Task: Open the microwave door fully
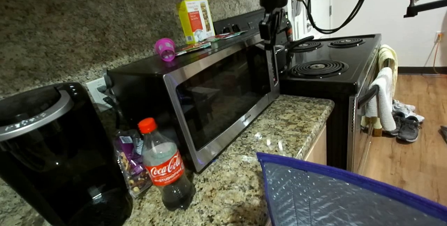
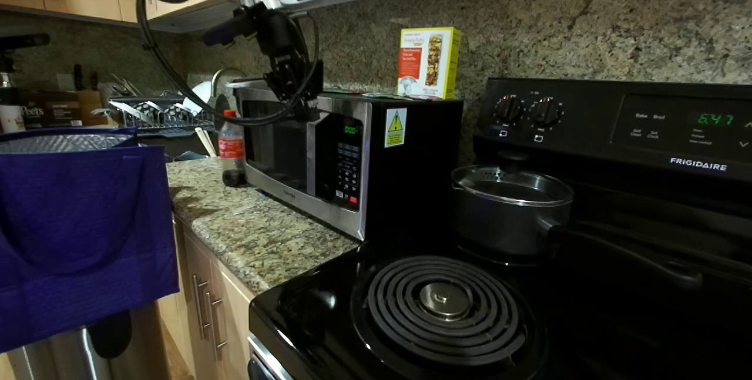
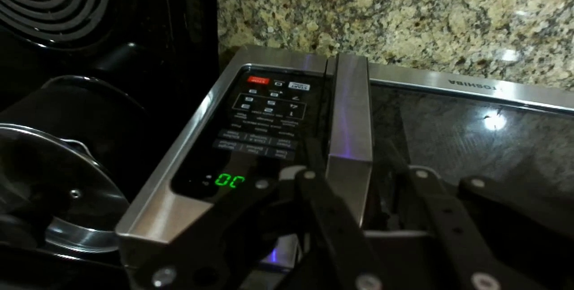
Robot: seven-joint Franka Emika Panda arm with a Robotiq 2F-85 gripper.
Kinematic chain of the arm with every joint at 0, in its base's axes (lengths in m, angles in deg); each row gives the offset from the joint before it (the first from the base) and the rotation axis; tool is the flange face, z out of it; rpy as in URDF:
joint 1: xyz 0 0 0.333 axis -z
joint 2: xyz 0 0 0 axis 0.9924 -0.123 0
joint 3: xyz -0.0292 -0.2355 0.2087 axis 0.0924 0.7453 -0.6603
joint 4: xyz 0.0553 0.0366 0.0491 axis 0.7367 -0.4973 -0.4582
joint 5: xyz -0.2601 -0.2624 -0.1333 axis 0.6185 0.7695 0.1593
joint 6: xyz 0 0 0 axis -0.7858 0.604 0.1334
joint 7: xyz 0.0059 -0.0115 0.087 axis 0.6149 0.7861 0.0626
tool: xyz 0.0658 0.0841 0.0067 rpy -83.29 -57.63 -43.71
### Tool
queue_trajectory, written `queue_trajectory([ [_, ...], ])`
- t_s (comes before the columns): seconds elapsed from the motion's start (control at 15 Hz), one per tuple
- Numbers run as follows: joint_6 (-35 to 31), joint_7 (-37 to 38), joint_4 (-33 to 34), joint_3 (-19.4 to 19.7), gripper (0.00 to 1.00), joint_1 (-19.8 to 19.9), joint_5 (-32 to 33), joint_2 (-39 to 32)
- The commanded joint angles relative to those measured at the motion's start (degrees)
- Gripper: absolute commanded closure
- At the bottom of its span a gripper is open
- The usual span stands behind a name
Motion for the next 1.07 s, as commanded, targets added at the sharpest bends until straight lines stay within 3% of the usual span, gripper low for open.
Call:
queue_trajectory([
  [0.0,3.4,3.8,-5.0,-0.1,0.84,0.8,0.9,8.4],
  [0.13,4.8,5.2,-6.0,-0.2,0.84,1.3,1.7,10.9],
  [0.2,5.5,5.4,-6.3,-0.3,0.39,1.6,1.0,11.7],
  [0.33,6.6,5.6,-6.7,-0.4,0.34,1.7,-0.6,12.7],
  [0.67,8.1,4.8,-6.3,-0.3,0.02,1.5,-4.7,11.4],
  [1.0,4.6,4.7,-6.5,-0.2,0.0,1.6,-5.5,8.5],
])
